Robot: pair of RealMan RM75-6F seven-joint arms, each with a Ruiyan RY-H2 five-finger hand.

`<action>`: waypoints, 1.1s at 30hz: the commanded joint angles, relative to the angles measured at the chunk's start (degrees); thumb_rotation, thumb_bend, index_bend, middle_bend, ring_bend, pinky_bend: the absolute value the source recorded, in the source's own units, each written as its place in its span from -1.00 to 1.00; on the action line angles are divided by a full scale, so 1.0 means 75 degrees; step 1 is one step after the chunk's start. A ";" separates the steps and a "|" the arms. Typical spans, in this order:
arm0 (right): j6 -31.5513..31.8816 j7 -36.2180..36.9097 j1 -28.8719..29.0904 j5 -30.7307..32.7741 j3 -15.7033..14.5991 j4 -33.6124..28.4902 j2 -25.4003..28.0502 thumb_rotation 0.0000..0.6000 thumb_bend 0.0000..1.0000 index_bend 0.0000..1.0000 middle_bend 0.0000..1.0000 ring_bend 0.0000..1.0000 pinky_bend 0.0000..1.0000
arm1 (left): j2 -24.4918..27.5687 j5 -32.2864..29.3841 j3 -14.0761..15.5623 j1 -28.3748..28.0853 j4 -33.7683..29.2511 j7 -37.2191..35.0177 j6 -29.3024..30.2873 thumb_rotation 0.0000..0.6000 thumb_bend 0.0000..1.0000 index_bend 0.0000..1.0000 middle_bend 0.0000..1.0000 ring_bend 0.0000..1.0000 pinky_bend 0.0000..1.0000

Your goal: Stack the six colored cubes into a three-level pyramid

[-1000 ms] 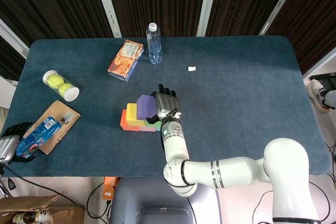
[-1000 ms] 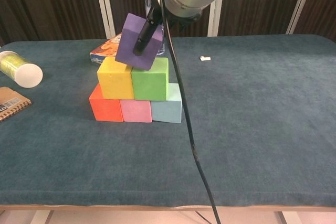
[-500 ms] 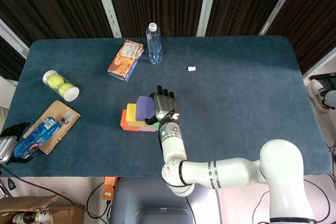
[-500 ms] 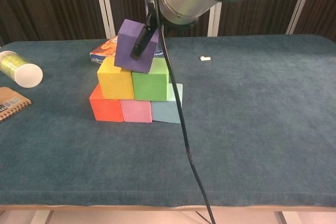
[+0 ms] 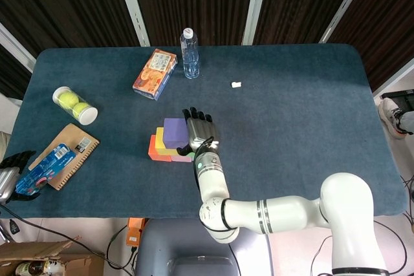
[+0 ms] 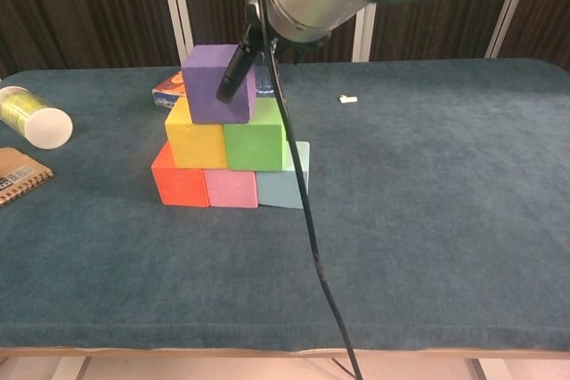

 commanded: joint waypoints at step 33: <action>0.0903 0.4936 -0.8851 -1.2831 -0.6741 -0.0891 0.5278 1.00 -0.64 -1.00 -1.00 -1.00 -1.00 | -0.0230 0.1467 0.0479 0.2530 -0.2493 0.2658 0.5031 1.00 -0.76 -0.87 -0.99 -1.00 -0.86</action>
